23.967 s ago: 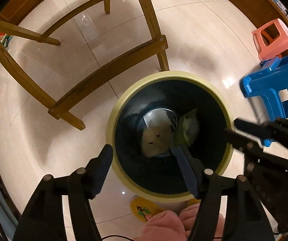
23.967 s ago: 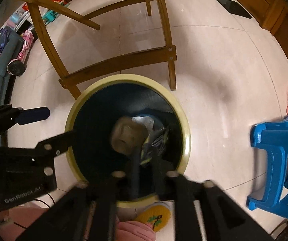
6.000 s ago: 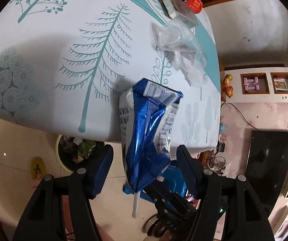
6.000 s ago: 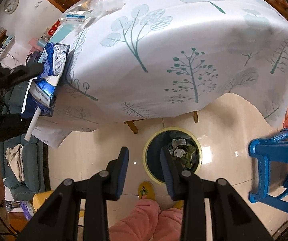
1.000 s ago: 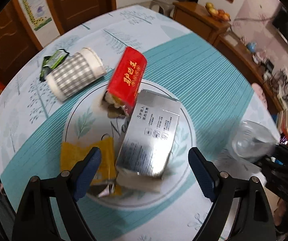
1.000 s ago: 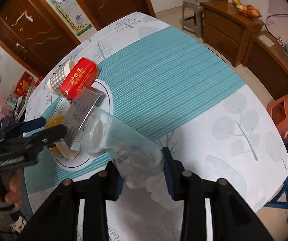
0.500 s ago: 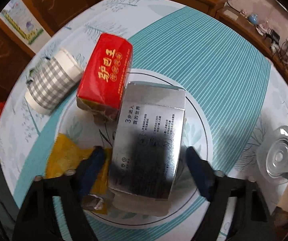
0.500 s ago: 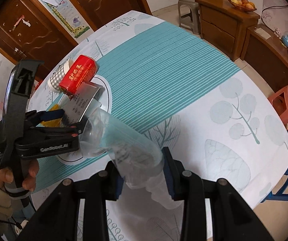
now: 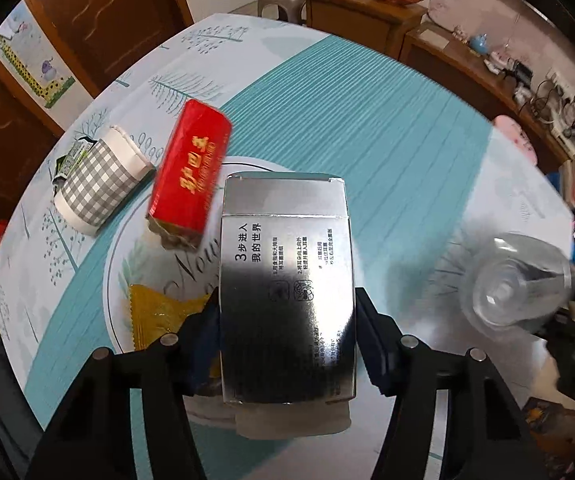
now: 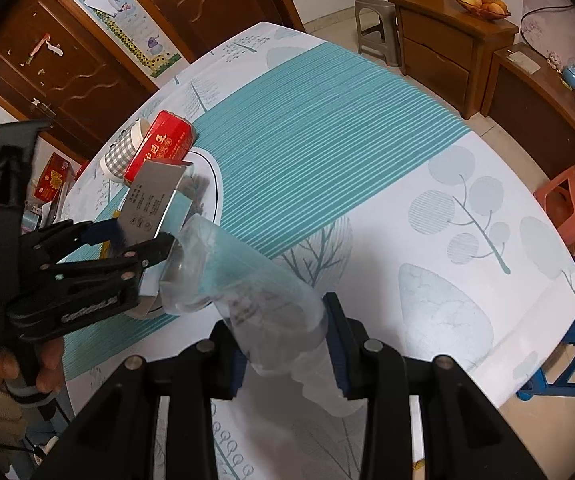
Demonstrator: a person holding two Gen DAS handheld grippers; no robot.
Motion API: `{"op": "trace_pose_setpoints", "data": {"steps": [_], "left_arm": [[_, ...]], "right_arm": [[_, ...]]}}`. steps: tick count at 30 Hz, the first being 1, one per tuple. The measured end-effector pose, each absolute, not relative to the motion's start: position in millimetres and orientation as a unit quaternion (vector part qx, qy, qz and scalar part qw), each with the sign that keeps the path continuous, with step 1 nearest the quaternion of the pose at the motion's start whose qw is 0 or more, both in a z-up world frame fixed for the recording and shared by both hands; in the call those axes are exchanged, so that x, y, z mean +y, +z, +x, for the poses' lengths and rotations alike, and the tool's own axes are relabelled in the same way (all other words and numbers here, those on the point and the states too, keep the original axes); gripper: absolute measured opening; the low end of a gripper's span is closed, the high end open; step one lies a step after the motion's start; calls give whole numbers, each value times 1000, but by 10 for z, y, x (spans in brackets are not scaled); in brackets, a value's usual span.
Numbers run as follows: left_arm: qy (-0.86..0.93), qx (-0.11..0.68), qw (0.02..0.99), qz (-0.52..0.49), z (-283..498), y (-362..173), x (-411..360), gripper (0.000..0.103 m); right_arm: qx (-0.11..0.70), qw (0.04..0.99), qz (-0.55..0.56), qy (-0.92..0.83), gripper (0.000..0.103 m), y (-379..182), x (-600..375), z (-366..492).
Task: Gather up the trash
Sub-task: 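Grasp the silver box with the left gripper while the right holds the plastic bag, then carry the silver box and plastic bag over the black bin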
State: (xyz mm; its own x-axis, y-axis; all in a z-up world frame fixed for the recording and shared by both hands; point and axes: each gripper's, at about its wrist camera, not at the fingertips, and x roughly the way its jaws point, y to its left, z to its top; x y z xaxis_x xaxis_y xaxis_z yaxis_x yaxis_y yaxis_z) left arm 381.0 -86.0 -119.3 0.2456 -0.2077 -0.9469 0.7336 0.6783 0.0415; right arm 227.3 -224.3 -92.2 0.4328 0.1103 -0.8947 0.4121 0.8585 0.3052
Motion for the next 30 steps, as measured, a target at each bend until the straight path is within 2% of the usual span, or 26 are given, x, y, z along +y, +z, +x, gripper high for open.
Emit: {"op": "trace_pose_setpoints", "data": {"steps": [15,24,30], "left_arm": [[-331,563,749,110,3181,-632,-421,59],[-316,576,754,1,2947,-414,-156,59],[-285,571,769,-29,2698,-375,-126,59]], "right_arm": [[523,804,274,-68,34,-835,-2337,1888],[521,802,289,-34,34,-816,-2424,1626],[533,800,276,-1,34,-862,-2441,1476]]}}
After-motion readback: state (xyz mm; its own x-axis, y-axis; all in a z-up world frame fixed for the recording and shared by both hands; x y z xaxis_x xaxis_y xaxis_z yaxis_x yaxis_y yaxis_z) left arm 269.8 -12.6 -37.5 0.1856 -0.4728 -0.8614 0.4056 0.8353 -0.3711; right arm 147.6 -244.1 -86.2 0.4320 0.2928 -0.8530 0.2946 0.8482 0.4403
